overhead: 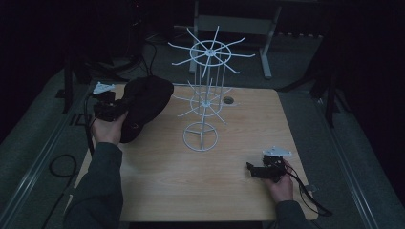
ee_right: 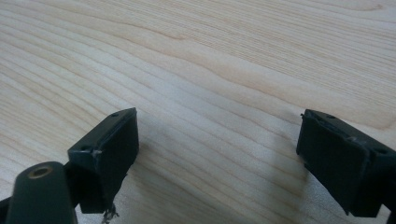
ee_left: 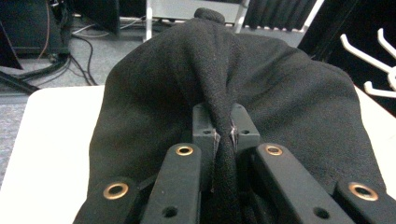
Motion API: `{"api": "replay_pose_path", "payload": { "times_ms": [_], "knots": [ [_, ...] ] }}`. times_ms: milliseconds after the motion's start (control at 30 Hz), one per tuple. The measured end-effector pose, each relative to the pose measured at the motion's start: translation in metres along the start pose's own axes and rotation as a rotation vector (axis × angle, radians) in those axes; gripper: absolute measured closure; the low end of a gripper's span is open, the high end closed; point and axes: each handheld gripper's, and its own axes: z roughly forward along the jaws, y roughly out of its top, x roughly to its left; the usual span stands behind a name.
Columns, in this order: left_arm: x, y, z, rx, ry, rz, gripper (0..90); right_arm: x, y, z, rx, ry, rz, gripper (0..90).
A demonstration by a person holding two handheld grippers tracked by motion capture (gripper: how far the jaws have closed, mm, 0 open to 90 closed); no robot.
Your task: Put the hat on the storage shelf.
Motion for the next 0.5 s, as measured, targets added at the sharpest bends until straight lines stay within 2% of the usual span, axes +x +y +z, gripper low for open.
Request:
{"api": "replay_pose_path", "payload": {
  "times_ms": [333, 500],
  "knots": [
    [0.000, 0.005, -0.007, -0.026, -0.005, -0.016, 85.2, 0.000, 0.000, 0.000, 0.000, 0.000, 0.000, 12.6],
    [0.000, 0.009, -0.014, -0.053, -0.032, -0.032, 85.2, 0.000, 0.000, 0.000, 0.000, 0.000, 0.001, 12.6]
  ]
}}
